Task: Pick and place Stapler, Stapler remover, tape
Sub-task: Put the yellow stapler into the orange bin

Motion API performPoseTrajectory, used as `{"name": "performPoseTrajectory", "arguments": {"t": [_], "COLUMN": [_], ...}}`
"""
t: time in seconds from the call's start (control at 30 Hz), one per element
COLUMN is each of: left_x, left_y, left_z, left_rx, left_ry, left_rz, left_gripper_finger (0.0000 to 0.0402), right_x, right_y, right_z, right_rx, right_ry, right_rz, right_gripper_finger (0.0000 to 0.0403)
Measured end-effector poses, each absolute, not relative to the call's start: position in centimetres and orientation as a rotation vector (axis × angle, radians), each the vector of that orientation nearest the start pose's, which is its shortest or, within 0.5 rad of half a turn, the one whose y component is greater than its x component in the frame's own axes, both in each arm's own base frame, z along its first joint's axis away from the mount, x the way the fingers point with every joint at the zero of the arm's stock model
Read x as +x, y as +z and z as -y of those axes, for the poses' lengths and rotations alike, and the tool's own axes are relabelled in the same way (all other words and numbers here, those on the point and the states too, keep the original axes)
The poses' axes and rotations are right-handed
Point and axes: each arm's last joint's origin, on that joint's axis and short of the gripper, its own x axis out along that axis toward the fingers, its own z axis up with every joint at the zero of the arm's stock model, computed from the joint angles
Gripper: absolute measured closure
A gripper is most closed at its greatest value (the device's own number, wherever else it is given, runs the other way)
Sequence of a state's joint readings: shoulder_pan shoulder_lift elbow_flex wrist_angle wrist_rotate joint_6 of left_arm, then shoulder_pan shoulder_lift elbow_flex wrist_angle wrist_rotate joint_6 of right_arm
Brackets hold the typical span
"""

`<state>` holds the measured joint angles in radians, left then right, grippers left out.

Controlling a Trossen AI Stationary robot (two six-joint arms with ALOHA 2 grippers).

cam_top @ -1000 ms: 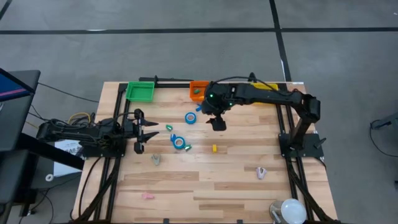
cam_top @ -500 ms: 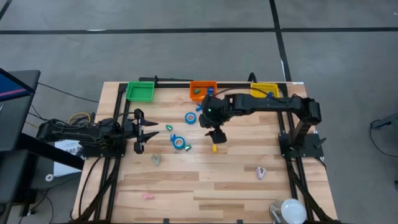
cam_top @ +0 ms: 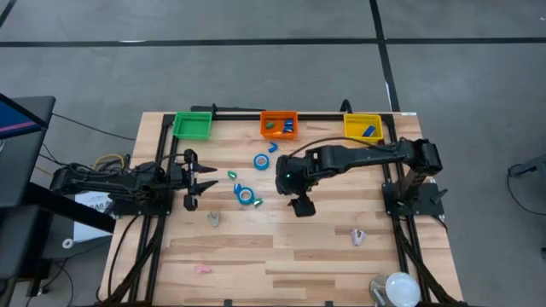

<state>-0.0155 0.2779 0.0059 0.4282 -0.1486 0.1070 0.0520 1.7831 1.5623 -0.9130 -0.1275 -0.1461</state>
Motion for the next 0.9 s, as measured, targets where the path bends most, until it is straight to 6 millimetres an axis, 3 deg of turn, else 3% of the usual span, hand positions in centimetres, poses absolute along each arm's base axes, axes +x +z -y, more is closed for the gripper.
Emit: {"name": "performPoseTrajectory", "arguments": {"t": [0.13,0.27,0.53,0.9], "left_x": [11.4,11.4,11.4,11.5], "left_y": [18.3,18.3,18.2,18.1], "left_z": [-0.3,-0.3,-0.3,-0.2], "left_rx": [0.094,0.094,0.094,0.096], "left_ry": [0.141,0.141,0.141,0.140], "left_rz": [0.149,0.149,0.140,0.128], "left_gripper_finger": [0.0234,0.0234,0.0234,0.0234], "right_x": [36.7,37.3,38.3,38.6], "right_y": [27.0,24.8,23.1,22.9], "right_z": [-2.4,-2.4,-2.2,-2.0], "right_rx": [-0.062,-0.024,-0.035,-0.077], "right_ry": [0.230,0.199,0.170,0.106], "right_rz": [-1.193,-1.284,-1.312,-1.303], "right_gripper_finger": [0.0143,0.0143,0.0139,0.0052]}}
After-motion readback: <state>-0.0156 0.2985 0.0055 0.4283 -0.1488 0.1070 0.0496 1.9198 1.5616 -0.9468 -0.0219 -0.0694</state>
